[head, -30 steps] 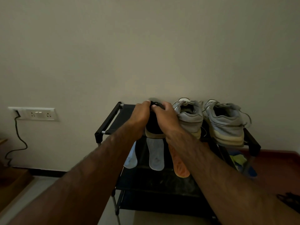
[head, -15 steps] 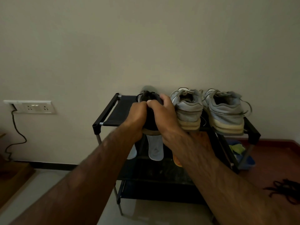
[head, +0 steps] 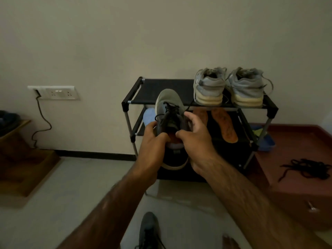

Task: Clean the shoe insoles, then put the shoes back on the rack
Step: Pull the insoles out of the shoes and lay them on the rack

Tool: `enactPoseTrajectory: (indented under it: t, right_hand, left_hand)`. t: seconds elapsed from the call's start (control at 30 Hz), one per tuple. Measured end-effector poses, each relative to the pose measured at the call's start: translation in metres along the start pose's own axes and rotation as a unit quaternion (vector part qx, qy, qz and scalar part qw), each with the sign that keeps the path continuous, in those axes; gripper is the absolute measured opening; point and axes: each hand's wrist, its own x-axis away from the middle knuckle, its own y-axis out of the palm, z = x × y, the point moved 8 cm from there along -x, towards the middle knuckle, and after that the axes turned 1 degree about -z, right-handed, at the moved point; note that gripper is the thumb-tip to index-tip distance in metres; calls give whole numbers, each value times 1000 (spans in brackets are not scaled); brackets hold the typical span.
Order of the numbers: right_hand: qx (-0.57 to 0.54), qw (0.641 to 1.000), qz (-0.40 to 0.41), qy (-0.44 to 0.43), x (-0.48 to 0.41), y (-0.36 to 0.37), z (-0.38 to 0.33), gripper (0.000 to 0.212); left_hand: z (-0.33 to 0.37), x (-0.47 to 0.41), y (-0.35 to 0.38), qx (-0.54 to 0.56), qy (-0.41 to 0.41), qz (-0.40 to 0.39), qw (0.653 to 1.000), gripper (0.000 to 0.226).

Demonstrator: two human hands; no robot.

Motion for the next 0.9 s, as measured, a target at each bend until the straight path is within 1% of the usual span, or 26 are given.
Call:
enactPoseTrajectory:
  t: [0.13, 0.23, 0.4, 0.57, 0.67, 0.77, 0.9]
  right_hand:
    - [0, 999, -8, 37, 38, -6, 42, 74]
    - [3, 997, -11, 77, 63, -12, 80, 77]
    - [16, 989, -20, 143, 94, -22, 140, 84]
    - [41, 978, -10, 205, 113, -33, 198, 86]
    - [49, 969, -6, 240, 119, -38, 229, 86]
    - [63, 958, -6, 279, 122, -41, 260, 89]
    - [85, 946, -9, 312, 120, -45, 299, 90]
  left_hand:
    - [-42, 37, -12, -10, -21, 18, 1000, 58]
    - [-83, 61, -18, -2, -58, 21, 998, 62]
    - [-148, 89, -22, -11, -107, 16, 994, 58]
    - [-209, 101, -24, -22, -174, 11, 984, 62]
    - [-244, 104, -22, -9, -213, 10, 977, 64]
    - [-278, 102, -21, -12, -252, -3, 968, 66]
    - [-316, 97, -21, -23, -294, -8, 956, 66]
